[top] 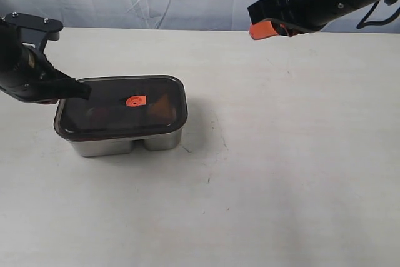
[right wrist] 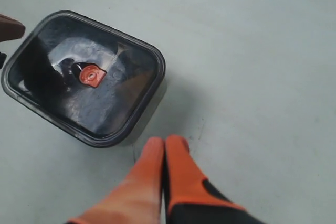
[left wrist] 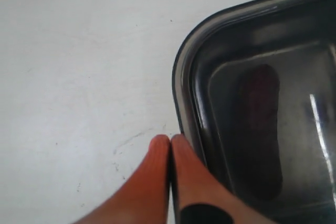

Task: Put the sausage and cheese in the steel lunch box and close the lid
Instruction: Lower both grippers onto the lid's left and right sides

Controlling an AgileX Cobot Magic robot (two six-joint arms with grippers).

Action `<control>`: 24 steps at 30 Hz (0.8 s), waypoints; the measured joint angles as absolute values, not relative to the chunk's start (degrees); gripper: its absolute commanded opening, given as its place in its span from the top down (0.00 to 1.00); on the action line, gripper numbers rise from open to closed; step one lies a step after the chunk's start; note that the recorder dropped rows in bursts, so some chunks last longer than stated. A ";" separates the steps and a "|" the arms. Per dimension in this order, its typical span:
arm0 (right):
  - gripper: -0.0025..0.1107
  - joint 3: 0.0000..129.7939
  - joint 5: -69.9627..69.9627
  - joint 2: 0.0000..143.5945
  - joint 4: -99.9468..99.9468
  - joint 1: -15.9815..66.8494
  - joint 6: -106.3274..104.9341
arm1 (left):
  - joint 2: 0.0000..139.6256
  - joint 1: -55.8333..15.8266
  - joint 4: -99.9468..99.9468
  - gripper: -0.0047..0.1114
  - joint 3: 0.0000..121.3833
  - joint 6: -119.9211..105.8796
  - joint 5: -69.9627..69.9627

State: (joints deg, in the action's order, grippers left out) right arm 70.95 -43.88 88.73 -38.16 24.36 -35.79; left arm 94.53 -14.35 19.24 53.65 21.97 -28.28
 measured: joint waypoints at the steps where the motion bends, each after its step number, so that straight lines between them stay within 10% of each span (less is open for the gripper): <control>1: 0.98 70.95 -43.93 89.04 -39.45 24.36 -35.79 | 94.10 -14.35 19.24 0.96 54.03 21.97 -28.28; 24: 0.98 86.73 -36.95 114.57 -45.46 35.80 -37.64 | 89.33 -14.35 -1.59 0.96 56.95 1.21 -36.69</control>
State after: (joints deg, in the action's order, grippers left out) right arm 86.73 -36.95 114.57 -45.46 35.80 -37.64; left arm 89.33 -14.35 -1.59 56.95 1.21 -36.69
